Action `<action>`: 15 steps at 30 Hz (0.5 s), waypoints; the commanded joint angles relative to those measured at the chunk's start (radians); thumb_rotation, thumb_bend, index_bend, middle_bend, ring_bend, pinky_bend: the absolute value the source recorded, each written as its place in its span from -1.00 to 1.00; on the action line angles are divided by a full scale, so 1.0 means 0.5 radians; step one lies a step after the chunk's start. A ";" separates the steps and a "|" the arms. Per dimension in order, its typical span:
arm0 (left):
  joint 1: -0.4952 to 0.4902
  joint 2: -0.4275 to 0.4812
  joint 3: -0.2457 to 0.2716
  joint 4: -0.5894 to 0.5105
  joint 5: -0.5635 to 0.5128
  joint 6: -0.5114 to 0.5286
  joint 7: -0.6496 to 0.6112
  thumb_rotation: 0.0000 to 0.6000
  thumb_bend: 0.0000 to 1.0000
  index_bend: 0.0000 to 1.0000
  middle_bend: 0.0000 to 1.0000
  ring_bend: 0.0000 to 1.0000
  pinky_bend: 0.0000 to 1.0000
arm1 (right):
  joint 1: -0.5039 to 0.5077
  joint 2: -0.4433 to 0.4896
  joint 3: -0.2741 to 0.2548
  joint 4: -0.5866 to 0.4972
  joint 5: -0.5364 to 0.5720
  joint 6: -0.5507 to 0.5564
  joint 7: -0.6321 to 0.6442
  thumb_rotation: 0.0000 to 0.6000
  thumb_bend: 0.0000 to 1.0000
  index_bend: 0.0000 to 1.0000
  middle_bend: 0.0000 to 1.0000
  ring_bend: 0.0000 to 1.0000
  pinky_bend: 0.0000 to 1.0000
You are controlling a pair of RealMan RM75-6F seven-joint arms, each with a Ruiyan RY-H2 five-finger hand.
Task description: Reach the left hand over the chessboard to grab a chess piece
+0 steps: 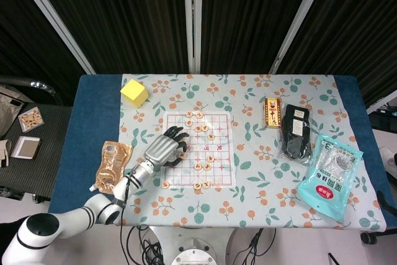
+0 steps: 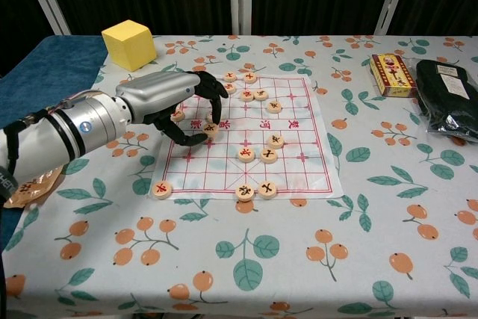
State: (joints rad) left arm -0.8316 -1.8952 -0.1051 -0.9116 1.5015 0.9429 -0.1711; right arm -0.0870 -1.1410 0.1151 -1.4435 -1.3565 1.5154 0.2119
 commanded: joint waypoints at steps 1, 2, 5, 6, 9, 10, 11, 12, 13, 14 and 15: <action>-0.025 -0.037 -0.009 0.073 -0.008 -0.024 -0.045 1.00 -0.27 0.01 -0.71 -1.00 -0.87 | 0.000 0.003 0.001 -0.004 0.007 -0.006 -0.004 1.00 -0.54 -1.00 -1.00 -1.00 -1.00; -0.029 -0.043 -0.008 0.089 -0.008 -0.029 -0.060 1.00 -0.27 0.01 -0.71 -1.00 -0.87 | 0.000 0.002 0.002 -0.005 0.010 -0.009 -0.005 1.00 -0.54 -1.00 -1.00 -1.00 -1.00; -0.039 -0.058 0.001 0.132 0.003 -0.025 -0.096 1.00 -0.27 0.01 -0.71 -1.00 -0.87 | 0.007 0.001 0.003 -0.006 0.018 -0.026 -0.011 1.00 -0.54 -1.00 -1.00 -1.00 -1.00; -0.040 -0.063 0.002 0.143 0.005 -0.020 -0.103 1.00 -0.27 0.01 -0.71 -1.00 -0.87 | 0.010 0.001 0.003 -0.007 0.019 -0.032 -0.013 1.00 -0.54 -1.00 -1.00 -1.00 -1.00; -0.046 -0.076 0.007 0.171 0.010 -0.015 -0.138 1.00 -0.27 0.01 -0.71 -1.00 -0.87 | 0.020 -0.001 0.006 -0.010 0.021 -0.044 -0.021 1.00 -0.54 -1.00 -1.00 -1.00 -1.00; -0.050 -0.079 0.012 0.178 0.015 -0.017 -0.157 1.00 -0.27 0.01 -0.71 -1.00 -0.87 | 0.023 -0.002 0.007 -0.012 0.020 -0.048 -0.026 1.00 -0.54 -1.00 -1.00 -1.00 -1.00; -0.053 -0.082 0.015 0.186 0.017 -0.018 -0.166 1.00 -0.27 0.01 -0.71 -1.00 -0.87 | 0.025 -0.002 0.006 -0.012 0.019 -0.050 -0.029 1.00 -0.54 -1.00 -1.00 -1.00 -1.00; -0.055 -0.087 0.016 0.196 0.019 -0.017 -0.172 1.00 -0.26 0.00 -0.71 -1.00 -0.87 | 0.027 -0.002 0.005 -0.011 0.014 -0.052 -0.029 1.00 -0.54 -1.00 -1.00 -1.00 -1.00; -0.058 -0.095 0.016 0.212 0.019 -0.017 -0.179 1.00 -0.26 0.00 -0.71 -1.00 -0.87 | 0.029 -0.001 0.002 -0.009 0.008 -0.055 -0.030 1.00 -0.54 -1.00 -1.00 -1.00 -1.00; -0.061 -0.100 0.015 0.222 0.017 -0.018 -0.186 1.00 -0.26 -0.01 -0.71 -1.00 -0.87 | 0.030 0.001 -0.001 -0.008 0.004 -0.056 -0.033 1.00 -0.54 -1.00 -1.00 -1.00 -1.00; -0.063 -0.105 0.015 0.231 0.017 -0.019 -0.194 1.00 -0.26 -0.02 -0.71 -1.00 -0.87 | 0.030 0.001 -0.003 -0.006 0.001 -0.055 -0.035 1.00 -0.54 -1.00 -1.00 -1.00 -1.00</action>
State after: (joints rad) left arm -0.8615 -1.9450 -0.0979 -0.7992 1.5099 0.9340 -0.2650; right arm -0.0722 -1.1405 0.1140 -1.4466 -1.3557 1.4880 0.1948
